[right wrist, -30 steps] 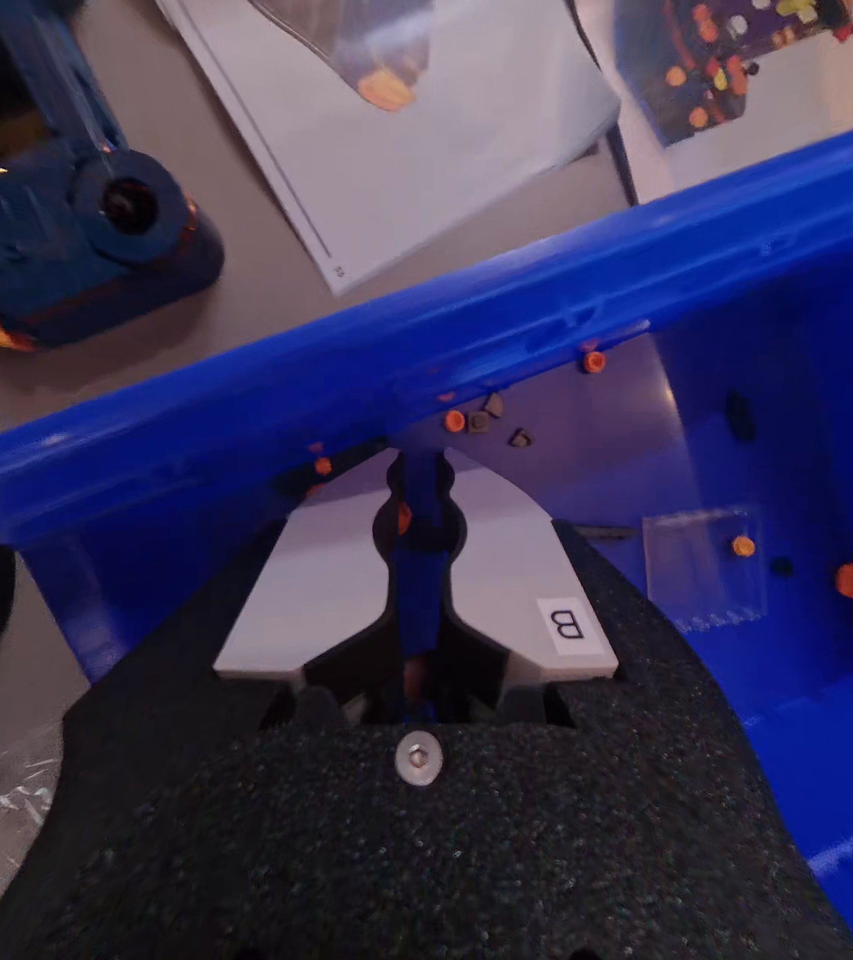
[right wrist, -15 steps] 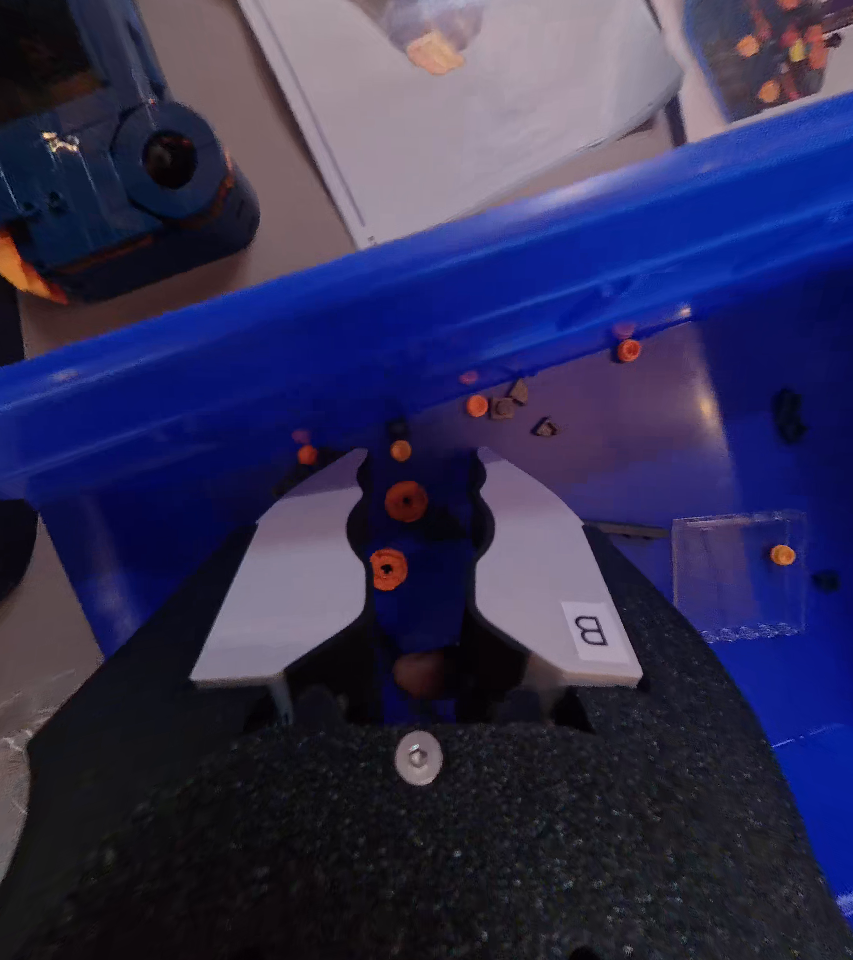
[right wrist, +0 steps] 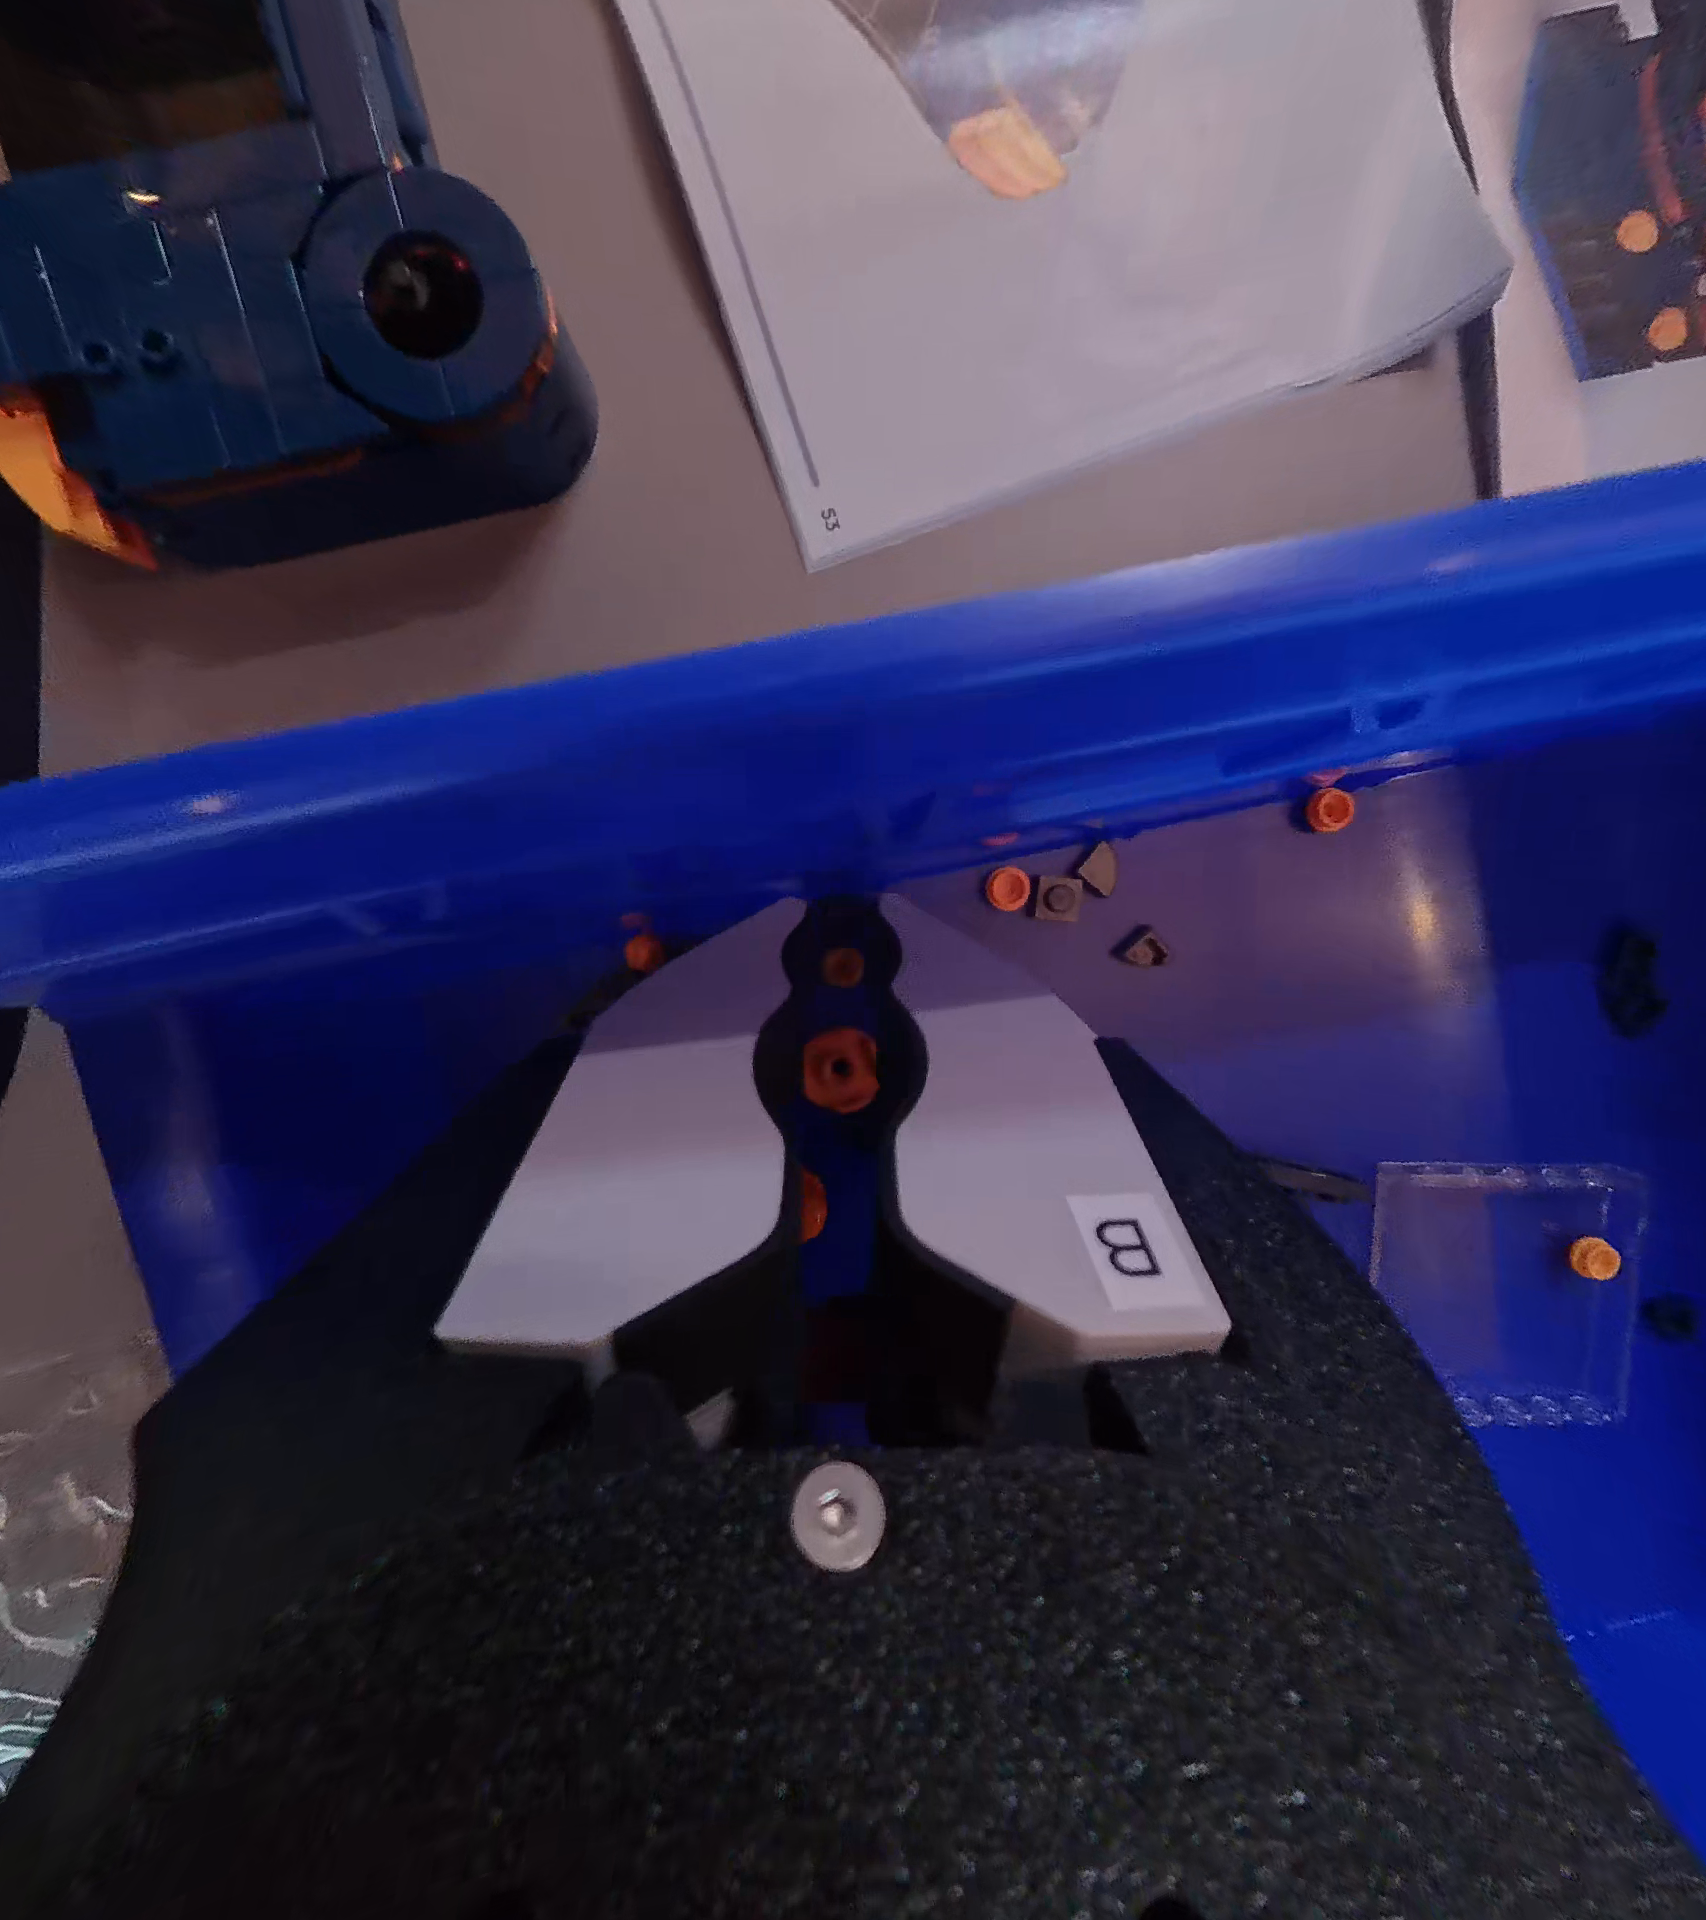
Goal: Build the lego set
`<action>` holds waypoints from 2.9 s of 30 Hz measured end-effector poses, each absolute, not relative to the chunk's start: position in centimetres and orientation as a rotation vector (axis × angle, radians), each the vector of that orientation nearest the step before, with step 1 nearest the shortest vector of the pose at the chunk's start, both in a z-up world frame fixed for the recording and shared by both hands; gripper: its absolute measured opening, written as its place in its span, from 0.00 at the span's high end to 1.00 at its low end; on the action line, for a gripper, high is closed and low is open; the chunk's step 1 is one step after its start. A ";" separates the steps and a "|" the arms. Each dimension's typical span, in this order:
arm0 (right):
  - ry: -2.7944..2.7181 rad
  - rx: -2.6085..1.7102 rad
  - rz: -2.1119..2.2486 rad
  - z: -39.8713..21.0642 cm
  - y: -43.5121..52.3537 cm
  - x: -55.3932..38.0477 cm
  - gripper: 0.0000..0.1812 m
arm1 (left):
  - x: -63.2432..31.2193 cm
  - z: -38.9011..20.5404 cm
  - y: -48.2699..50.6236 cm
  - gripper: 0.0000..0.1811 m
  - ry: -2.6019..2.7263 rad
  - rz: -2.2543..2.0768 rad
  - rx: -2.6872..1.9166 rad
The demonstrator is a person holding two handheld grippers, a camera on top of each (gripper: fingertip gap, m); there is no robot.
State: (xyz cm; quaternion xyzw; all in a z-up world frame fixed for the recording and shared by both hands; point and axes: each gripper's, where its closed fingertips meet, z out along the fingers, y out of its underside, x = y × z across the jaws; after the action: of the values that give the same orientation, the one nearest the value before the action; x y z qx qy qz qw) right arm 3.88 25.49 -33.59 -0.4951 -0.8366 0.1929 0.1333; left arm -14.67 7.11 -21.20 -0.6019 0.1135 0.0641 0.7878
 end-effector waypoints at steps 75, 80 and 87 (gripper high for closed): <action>-2.473 -1.178 0.580 -30.8 7.9 -4.5 0.97 | -5.3 -30.7 6.6 0.96 0.693 -0.440 -2.004; -2.498 -1.173 0.584 -31.0 7.7 -4.4 0.97 | -5.4 -30.7 6.6 0.96 0.692 -0.440 -2.005; -2.487 -1.178 0.573 -30.9 7.8 -4.6 0.96 | -5.3 -30.7 6.6 0.96 0.693 -0.440 -2.005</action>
State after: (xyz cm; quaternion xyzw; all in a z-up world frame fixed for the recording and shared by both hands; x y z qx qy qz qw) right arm -4.56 7.80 -30.90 -0.4132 -0.8727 0.2010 0.1648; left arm -5.34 6.57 -30.75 -0.8175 0.2827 -0.1794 0.4686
